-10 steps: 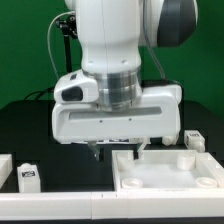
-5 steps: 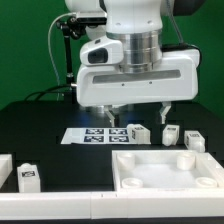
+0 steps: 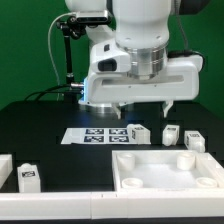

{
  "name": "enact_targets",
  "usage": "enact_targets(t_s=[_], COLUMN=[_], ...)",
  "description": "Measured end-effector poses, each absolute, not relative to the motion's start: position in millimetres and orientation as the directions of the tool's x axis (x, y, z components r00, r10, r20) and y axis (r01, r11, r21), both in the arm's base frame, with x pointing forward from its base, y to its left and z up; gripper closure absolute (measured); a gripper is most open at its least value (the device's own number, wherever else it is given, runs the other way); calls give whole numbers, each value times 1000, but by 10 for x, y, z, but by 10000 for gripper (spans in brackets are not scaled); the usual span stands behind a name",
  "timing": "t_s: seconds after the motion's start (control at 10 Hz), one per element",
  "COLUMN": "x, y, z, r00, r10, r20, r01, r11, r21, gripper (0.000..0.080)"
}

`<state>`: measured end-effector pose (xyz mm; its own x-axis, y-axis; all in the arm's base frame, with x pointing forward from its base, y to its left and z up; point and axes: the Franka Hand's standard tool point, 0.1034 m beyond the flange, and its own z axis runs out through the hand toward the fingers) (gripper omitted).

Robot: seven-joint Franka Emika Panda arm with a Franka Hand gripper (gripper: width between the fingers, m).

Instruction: Assemble one leg

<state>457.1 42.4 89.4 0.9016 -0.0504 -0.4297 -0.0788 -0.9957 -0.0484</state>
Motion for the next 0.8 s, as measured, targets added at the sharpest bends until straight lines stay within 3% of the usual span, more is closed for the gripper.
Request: enact_targets(t_s=[0.1, 0.5, 0.6, 0.8], x=[4388, 4318, 4289, 4002], y=[473, 451, 449, 473], z=[945, 910, 853, 746], r00=[873, 725, 687, 630], r10=[-61, -57, -43, 79], r20=[-484, -687, -726, -773], r01=[-74, -65, -52, 36], r11=[-997, -998, -999, -997], r21=[-8, 15, 10, -72], gripper=[150, 150, 150, 150])
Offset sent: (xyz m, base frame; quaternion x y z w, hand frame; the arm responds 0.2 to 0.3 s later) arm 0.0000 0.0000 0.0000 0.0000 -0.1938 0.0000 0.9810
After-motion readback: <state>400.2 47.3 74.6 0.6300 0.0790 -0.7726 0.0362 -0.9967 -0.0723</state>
